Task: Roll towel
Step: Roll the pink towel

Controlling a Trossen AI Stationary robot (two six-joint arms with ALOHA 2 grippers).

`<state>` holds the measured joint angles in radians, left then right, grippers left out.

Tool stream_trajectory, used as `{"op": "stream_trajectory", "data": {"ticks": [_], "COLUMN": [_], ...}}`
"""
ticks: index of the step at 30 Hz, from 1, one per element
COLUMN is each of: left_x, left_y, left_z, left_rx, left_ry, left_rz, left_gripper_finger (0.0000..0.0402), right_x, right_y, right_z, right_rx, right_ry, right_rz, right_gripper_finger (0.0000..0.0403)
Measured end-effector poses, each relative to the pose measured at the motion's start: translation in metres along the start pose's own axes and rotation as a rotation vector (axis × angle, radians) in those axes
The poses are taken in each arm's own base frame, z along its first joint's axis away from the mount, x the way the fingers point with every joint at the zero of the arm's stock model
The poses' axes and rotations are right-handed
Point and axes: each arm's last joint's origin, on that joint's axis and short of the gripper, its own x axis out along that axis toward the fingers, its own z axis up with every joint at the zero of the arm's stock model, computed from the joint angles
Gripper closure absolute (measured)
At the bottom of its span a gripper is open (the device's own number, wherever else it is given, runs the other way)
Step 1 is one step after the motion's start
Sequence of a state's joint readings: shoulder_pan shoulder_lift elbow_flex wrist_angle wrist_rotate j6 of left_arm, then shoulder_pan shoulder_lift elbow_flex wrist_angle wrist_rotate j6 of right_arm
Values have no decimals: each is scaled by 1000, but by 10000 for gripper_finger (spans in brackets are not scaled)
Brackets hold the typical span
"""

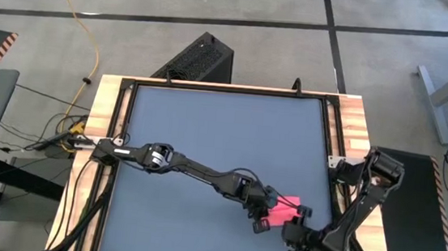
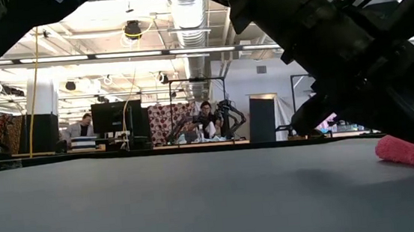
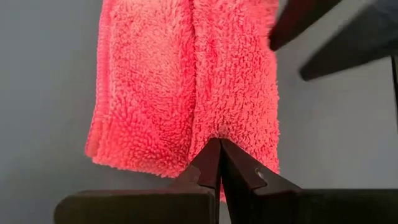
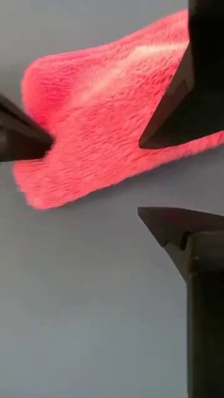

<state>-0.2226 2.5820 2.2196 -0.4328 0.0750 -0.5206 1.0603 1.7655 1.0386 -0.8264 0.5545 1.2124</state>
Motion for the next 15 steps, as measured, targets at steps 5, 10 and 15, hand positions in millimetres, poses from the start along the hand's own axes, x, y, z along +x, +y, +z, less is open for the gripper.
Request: {"op": "stream_trajectory", "data": {"ticks": [5, 10, 15], "left_x": [0, 0, 0], "left_y": [-1, -1, 2], "left_z": [0, -1, 1], "left_rx": [-15, -16, -28], "left_ry": [11, 15, 16], "left_rz": [-21, -22, -18], "left_gripper_finger": [401, 401, 401], "right_x": [9, 10, 4], "right_y": [2, -2, -2], "right_z": [-3, 5, 15], "right_rx": [-120, -152, -165], "right_ry": [8, -22, -31], "right_rz": [-40, -55, -55], "right_gripper_finger": [238, 233, 219]}}
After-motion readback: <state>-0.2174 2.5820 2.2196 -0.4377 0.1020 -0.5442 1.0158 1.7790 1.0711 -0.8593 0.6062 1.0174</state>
